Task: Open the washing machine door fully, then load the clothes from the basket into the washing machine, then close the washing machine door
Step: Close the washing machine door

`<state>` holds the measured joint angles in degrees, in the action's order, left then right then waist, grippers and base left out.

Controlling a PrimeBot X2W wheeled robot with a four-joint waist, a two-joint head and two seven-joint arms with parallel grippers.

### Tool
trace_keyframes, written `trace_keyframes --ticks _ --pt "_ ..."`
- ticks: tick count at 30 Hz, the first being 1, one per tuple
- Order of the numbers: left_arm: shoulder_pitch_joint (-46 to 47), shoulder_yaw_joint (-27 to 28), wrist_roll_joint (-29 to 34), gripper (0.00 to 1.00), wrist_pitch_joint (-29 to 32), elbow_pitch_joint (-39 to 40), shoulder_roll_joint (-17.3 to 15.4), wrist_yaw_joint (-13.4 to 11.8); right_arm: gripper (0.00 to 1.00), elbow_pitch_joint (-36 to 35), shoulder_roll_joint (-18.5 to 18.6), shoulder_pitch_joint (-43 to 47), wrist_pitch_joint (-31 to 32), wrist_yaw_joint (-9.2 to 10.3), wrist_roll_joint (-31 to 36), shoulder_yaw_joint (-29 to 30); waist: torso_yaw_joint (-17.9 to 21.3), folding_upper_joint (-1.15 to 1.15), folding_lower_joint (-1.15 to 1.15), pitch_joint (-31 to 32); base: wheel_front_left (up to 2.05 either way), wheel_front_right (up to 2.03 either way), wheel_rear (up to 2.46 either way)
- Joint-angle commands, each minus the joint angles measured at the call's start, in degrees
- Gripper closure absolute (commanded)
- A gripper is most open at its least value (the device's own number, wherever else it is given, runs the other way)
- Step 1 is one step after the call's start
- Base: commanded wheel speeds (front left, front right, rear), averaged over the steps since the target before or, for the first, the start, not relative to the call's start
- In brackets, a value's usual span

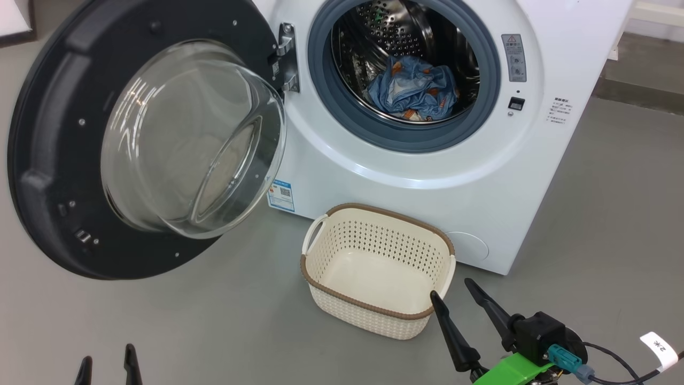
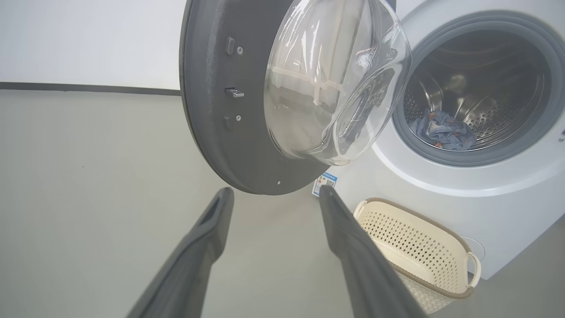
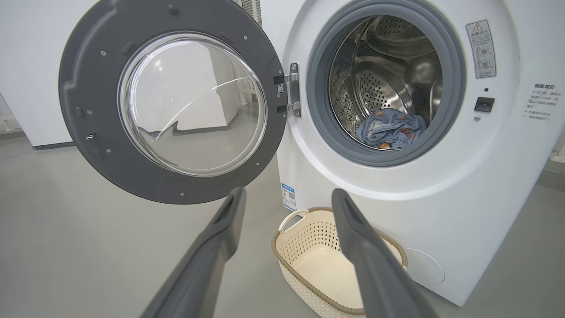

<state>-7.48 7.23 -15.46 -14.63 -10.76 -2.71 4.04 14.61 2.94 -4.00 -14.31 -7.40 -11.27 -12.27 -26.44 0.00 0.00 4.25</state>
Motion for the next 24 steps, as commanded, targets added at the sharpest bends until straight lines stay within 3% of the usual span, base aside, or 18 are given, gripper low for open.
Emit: trace_keyframes --ticks 1,24 --pt "0.6 2.1 0.0 0.0 -0.4 1.5 -0.5 -0.3 0.0 -1.7 -0.1 -1.7 -0.7 -0.09 -0.7 -1.0 0.0 0.0 0.0 0.1 0.0 0.0 0.0" --pt "0.5 2.4 0.0 0.0 -0.4 1.8 -0.3 -0.3 0.0 -1.7 -0.1 -1.3 -0.7 -0.09 -0.4 -1.0 0.1 0.0 0.0 0.1 0.0 0.0 0.0"
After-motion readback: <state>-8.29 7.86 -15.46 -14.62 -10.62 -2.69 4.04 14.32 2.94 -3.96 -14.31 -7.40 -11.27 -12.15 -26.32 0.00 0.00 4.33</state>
